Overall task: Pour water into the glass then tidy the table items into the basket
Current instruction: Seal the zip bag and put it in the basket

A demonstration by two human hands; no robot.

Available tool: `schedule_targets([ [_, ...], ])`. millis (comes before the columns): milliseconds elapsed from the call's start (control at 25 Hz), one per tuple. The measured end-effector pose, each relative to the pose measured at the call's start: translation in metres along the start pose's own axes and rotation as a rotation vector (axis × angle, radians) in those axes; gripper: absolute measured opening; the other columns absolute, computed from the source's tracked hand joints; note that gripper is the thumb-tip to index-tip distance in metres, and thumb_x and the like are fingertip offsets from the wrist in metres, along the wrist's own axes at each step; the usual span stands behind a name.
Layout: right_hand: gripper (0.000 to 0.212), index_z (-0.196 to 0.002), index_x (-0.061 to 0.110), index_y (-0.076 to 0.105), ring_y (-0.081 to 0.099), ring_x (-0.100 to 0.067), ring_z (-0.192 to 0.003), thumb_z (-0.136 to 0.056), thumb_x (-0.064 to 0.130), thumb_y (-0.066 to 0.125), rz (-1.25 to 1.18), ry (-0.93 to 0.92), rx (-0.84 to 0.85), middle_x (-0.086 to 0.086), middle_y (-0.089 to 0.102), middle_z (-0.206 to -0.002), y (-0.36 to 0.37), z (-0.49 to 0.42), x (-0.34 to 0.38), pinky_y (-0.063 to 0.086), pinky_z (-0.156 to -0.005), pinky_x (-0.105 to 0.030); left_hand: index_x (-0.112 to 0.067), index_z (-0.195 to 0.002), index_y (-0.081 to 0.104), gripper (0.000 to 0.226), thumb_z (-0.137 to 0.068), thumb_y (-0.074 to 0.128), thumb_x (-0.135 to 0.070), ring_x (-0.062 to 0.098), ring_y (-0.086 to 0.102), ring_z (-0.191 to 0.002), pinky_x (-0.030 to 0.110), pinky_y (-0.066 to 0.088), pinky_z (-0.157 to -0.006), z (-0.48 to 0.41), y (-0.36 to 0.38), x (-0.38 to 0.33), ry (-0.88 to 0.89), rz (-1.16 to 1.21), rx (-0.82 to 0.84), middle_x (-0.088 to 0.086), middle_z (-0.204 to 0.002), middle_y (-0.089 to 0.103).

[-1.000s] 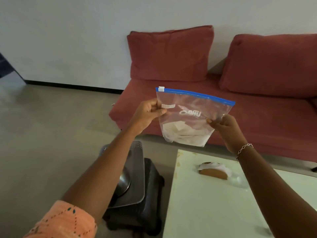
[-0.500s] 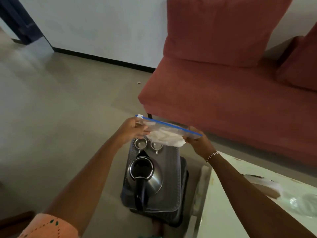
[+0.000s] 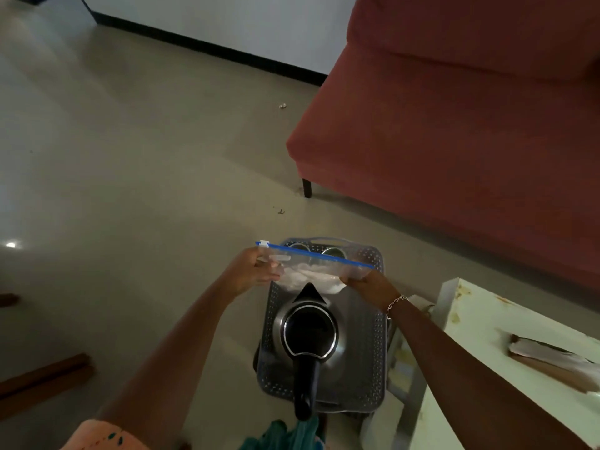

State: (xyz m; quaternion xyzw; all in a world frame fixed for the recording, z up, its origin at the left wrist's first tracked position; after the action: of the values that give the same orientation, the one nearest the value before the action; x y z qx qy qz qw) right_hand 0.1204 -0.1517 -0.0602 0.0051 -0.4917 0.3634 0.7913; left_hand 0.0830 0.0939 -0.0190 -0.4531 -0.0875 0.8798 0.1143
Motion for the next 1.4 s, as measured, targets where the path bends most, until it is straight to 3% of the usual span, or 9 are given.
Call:
schedule_targets([
  [80,0.027,-0.115,0.001,0.06,0.056,-0.014,-0.101,-0.09,0.011,0.054,0.013,0.023,0.033,-0.006,0.063,-0.111,0.009,-0.01,-0.01,0.039,-0.074,-0.008,-0.011,-0.094,0.056,0.01,-0.087,0.058,-0.004,0.014,0.066,-0.074,0.014,0.053,-0.06,-0.007,-0.001,0.015,-0.036,-0.005,0.017,0.008,-0.086,0.067],
  [200,0.03,-0.117,0.002,0.059,0.057,-0.024,-0.108,-0.089,0.014,0.056,0.006,0.072,0.059,-0.016,0.062,-0.117,0.022,-0.022,-0.027,0.042,-0.095,-0.028,-0.013,-0.094,0.059,0.013,-0.087,0.059,-0.003,0.016,0.064,-0.079,0.011,0.05,-0.059,-0.016,0.0,0.034,-0.068,-0.035,0.032,0.01,-0.089,0.065],
  [400,0.029,-0.115,0.0,0.06,0.055,-0.026,-0.11,-0.089,0.013,0.055,0.069,0.078,0.112,-0.016,0.061,-0.118,0.036,-0.032,-0.037,0.038,-0.091,-0.025,-0.015,-0.1,0.058,0.016,-0.093,0.049,-0.003,-0.005,0.064,-0.058,0.012,0.048,-0.06,-0.024,0.006,0.054,-0.108,-0.055,0.042,0.003,-0.081,0.065],
  [680,0.027,-0.102,-0.013,0.059,0.056,-0.041,-0.103,-0.085,0.007,0.06,0.151,0.052,0.096,-0.03,0.061,-0.107,0.041,-0.031,-0.049,0.041,-0.095,-0.046,-0.008,-0.114,0.055,0.023,-0.092,0.053,-0.01,0.013,0.062,-0.073,0.024,0.047,-0.061,-0.027,0.016,0.067,-0.149,-0.192,0.071,0.007,-0.086,0.064],
  [800,0.037,-0.119,0.001,0.055,0.053,-0.03,-0.115,-0.085,0.014,0.061,0.197,0.041,0.154,-0.017,0.058,-0.123,0.036,-0.03,-0.045,0.04,-0.101,-0.038,-0.02,-0.107,0.056,0.023,-0.085,0.064,-0.017,0.011,0.061,-0.071,0.023,0.046,-0.054,-0.024,0.012,0.064,-0.099,-0.163,0.063,-0.001,-0.084,0.064],
  [1040,0.015,-0.074,0.008,0.066,0.062,0.004,-0.061,-0.086,0.014,0.06,-0.161,0.07,-0.124,0.0,0.071,-0.067,0.03,-0.027,-0.044,0.047,-0.069,-0.012,-0.014,-0.071,0.058,0.024,-0.093,0.052,-0.019,0.011,0.049,-0.069,0.024,0.034,-0.056,-0.026,0.015,0.063,-0.105,-0.052,-0.073,-0.012,-0.063,0.065],
  [1120,0.015,-0.079,0.001,0.064,0.067,-0.007,-0.06,-0.081,0.016,0.067,-0.215,0.147,-0.196,0.001,0.07,-0.059,0.034,-0.035,-0.048,0.055,-0.072,-0.03,-0.009,-0.067,0.055,0.027,-0.092,0.052,-0.016,0.012,0.052,-0.062,0.024,0.031,-0.053,-0.032,0.02,0.068,-0.19,-0.018,-0.147,-0.002,-0.062,0.065],
  [1280,0.05,-0.117,0.009,0.047,0.068,-0.032,-0.082,-0.076,0.023,0.072,-0.145,0.297,-0.257,-0.011,0.066,-0.09,0.041,-0.042,-0.035,0.052,-0.084,-0.05,-0.007,-0.067,0.054,0.018,-0.08,0.055,-0.019,0.018,0.053,-0.066,0.027,0.035,-0.056,-0.036,0.026,0.071,-0.308,-0.058,-0.299,-0.002,-0.054,0.063],
  [1400,0.063,-0.135,0.013,0.033,0.057,-0.033,-0.108,-0.081,0.017,0.065,0.121,0.095,-0.335,-0.018,0.051,-0.125,0.04,-0.038,-0.024,0.047,-0.094,-0.043,-0.007,-0.113,0.055,0.035,-0.083,0.062,-0.022,0.027,0.052,-0.104,0.037,0.041,-0.087,-0.036,0.029,0.061,-0.059,-0.533,-0.478,0.01,-0.104,0.06],
])
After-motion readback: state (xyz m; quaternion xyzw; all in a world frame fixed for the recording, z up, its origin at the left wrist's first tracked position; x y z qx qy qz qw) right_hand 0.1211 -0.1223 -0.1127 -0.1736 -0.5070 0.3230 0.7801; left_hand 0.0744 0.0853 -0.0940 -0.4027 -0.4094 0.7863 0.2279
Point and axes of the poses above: each hand's wrist, its own z-axis away from the middle knuckle, its own y-axis out of the palm, x = y × z, the point moved 1 cm from there along -z, towards the middle knuckle
